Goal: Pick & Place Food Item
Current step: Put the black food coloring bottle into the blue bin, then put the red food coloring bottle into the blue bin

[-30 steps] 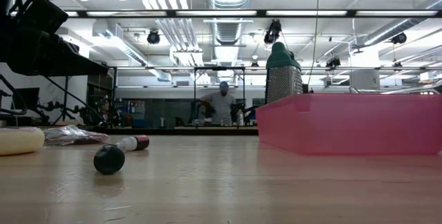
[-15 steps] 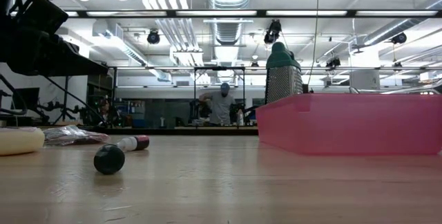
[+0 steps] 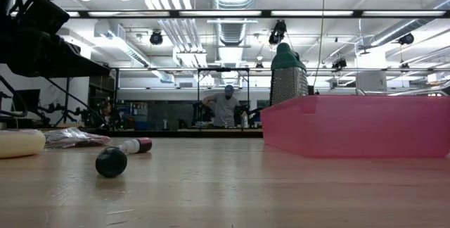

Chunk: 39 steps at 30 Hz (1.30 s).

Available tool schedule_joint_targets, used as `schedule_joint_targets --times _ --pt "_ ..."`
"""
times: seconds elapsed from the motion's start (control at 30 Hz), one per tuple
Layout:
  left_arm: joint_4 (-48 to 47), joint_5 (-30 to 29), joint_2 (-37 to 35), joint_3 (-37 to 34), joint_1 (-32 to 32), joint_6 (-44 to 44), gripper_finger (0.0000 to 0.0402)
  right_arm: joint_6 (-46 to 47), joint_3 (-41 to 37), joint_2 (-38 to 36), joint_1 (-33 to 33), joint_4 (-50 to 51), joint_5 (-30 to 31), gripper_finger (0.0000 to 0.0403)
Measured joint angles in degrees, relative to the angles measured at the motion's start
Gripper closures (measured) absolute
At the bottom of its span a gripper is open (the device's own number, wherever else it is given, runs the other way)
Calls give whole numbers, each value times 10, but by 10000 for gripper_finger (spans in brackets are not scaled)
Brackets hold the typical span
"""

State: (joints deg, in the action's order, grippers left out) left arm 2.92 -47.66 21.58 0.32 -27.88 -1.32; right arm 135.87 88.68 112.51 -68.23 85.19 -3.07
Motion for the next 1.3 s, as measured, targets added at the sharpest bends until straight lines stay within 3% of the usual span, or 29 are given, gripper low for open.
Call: schedule_joint_targets --times 0.23,0.8,1.17,1.3 --pt "0 0 0 0 0 0 390 0 0 0 0 0 0 223" --pt "0 0 0 0 0 0 390 0 0 0 0 1 0 154" --pt "0 0 0 0 0 0 390 -2 24 -7 36 34 2 163" --pt "0 0 0 0 0 0 390 -13 36 -35 70 40 63 162"
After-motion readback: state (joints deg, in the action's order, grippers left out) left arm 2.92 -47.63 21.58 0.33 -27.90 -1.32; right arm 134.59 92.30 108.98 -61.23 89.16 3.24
